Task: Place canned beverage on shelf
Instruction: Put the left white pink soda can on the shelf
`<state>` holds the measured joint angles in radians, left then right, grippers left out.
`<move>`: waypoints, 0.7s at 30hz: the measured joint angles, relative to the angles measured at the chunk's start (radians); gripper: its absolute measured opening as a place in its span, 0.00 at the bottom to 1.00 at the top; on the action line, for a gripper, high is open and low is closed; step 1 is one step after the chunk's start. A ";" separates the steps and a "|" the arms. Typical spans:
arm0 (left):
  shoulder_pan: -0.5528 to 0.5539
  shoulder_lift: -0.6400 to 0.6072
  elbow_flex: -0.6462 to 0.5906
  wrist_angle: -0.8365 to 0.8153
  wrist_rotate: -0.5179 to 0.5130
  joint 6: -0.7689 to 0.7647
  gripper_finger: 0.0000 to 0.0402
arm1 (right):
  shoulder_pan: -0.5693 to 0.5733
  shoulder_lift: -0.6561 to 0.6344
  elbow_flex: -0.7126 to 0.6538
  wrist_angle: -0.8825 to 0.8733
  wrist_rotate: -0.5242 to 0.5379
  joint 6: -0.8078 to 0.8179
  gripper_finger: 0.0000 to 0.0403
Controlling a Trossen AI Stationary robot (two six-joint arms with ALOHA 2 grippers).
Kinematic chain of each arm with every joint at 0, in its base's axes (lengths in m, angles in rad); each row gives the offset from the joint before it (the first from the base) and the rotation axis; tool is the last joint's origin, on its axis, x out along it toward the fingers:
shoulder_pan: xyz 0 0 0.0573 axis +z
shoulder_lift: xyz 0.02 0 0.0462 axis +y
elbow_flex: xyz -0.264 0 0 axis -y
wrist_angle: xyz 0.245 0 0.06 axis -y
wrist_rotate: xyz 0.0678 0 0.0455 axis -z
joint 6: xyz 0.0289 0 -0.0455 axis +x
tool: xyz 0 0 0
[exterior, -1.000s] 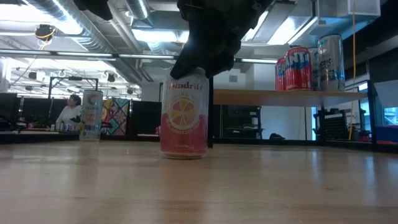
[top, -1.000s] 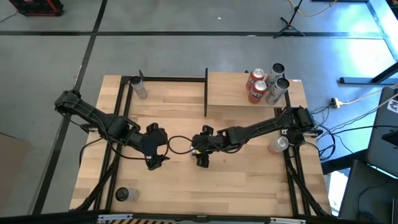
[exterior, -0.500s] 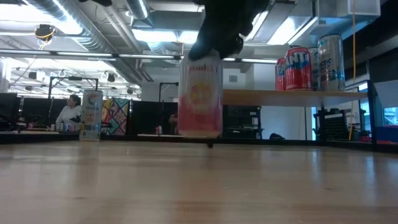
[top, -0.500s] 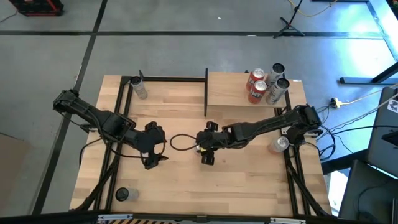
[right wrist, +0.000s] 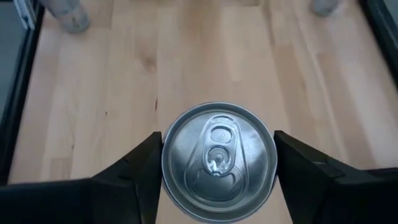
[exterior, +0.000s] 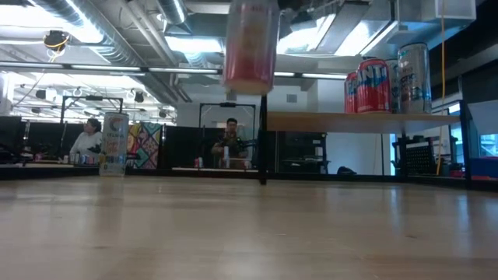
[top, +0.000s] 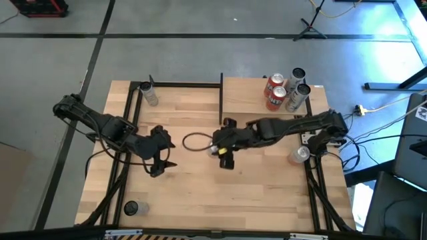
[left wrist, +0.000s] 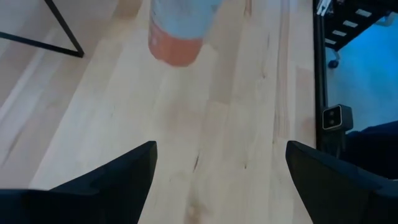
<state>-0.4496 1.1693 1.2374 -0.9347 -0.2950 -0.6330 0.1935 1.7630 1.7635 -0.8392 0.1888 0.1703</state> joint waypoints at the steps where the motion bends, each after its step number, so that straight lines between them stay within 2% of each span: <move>1: 0.000 -0.001 0.001 0.001 -0.006 0.000 0.86 | -0.008 -0.014 0.005 -0.012 -0.002 0.000 0.59; 11: 0.000 0.000 0.001 0.005 -0.036 0.016 0.86 | -0.134 -0.189 0.010 -0.103 -0.002 -0.032 0.58; 21: 0.006 0.000 0.001 0.009 -0.108 0.008 0.86 | -0.403 -0.300 0.011 -0.154 -0.036 -0.180 0.58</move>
<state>-0.4433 1.1694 1.2381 -0.9253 -0.4031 -0.6251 -0.2100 1.4629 1.7741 -0.9929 0.1529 -0.0094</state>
